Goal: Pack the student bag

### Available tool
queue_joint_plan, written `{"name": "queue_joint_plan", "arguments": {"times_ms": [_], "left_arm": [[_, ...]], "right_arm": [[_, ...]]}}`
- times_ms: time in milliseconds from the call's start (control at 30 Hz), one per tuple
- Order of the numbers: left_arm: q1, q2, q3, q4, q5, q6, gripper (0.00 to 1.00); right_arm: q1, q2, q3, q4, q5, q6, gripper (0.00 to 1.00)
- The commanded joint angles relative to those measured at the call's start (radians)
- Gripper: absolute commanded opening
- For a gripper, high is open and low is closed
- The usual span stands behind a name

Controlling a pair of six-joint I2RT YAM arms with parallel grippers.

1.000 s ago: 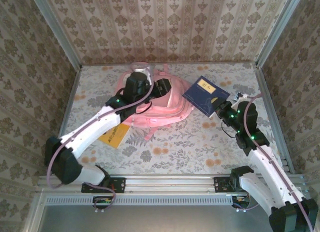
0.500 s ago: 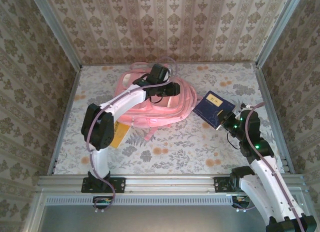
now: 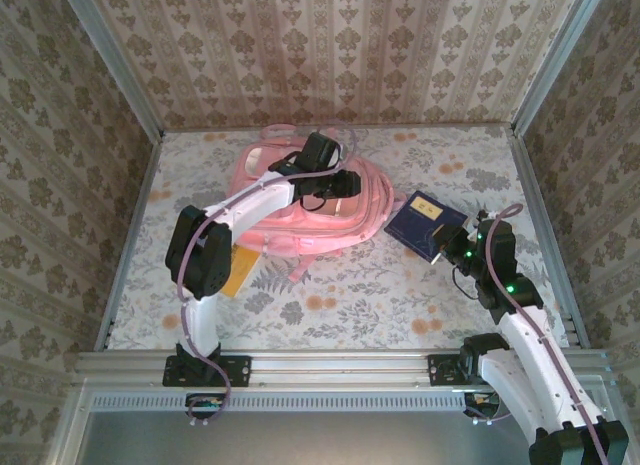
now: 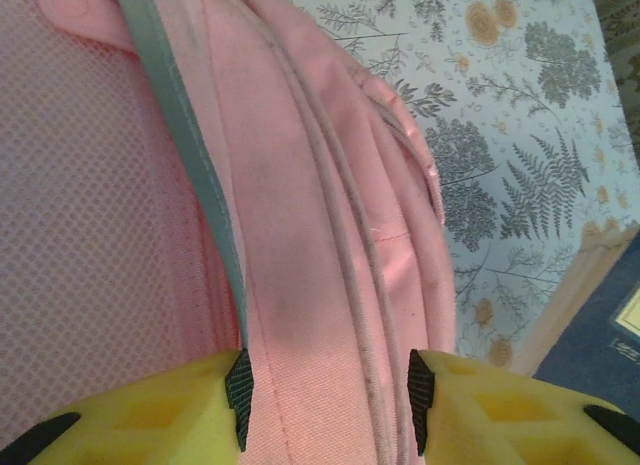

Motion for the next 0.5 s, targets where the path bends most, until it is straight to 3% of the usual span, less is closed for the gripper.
{"name": "queue_joint_plan", "arguments": {"times_ms": [0,467], "left_arm": [[0.008,-0.058,-0.027,-0.013,-0.015,0.011,0.48],[0.033,-0.066,-0.065,0.003,-0.02,0.01,0.48]], "right_arm": [[-0.005,-0.008,-0.007,0.062,-0.024,0.01,0.0],[-0.009,0.0,-0.032,0.089,-0.043,0.033,0.0]]}}
